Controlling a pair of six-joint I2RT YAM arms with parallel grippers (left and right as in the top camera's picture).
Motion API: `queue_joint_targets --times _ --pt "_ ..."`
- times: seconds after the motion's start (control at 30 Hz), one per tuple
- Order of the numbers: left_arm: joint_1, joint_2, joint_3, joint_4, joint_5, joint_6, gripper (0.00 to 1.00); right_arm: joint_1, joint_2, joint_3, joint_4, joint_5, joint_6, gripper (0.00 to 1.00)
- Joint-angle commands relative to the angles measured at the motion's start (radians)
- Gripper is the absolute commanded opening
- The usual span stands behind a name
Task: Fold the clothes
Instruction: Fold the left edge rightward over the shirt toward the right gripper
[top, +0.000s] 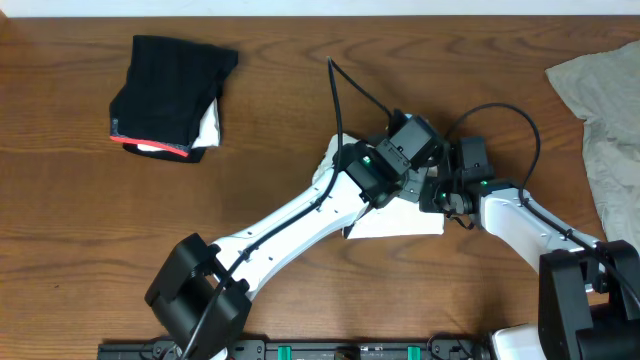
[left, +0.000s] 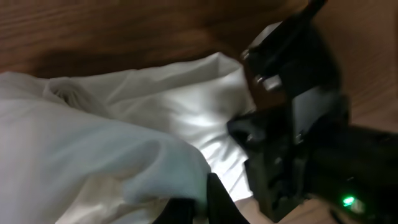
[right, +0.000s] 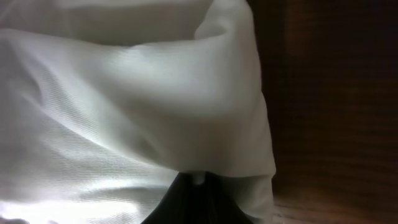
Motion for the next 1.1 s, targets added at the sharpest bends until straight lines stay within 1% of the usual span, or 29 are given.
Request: queue_joint_targets --times 0.0,0.1,0.3,0.53,0.8,0.93,1.0,1.07 --pt "-0.004 0.010 0.025 0.020 0.022 -0.022 0.06 -0.008 0.008 -0.025 -0.016 0.005 0.016 0.08" --pt "-0.004 0.031 0.025 0.020 0.034 -0.037 0.06 -0.008 0.008 -0.025 -0.016 0.005 0.016 0.08" --pt "-0.008 0.092 0.025 0.050 0.127 -0.037 0.06 -0.008 0.008 -0.025 -0.015 0.005 0.017 0.08" --pt "-0.019 0.116 0.025 0.064 0.128 -0.041 0.06 -0.008 0.008 -0.025 -0.018 0.020 0.017 0.08" --pt "-0.026 0.118 0.024 0.117 0.134 -0.044 0.06 -0.010 0.008 -0.025 -0.034 0.048 0.017 0.05" --pt "-0.026 0.134 0.024 0.147 0.134 -0.044 0.06 -0.010 0.008 -0.025 -0.049 0.049 0.017 0.06" --pt "-0.026 0.151 0.024 0.159 0.134 -0.044 0.06 -0.009 0.001 -0.021 -0.069 0.034 0.016 0.02" --pt "-0.026 0.168 0.024 0.166 0.134 -0.044 0.06 -0.009 -0.025 -0.019 -0.077 0.015 0.003 0.01"
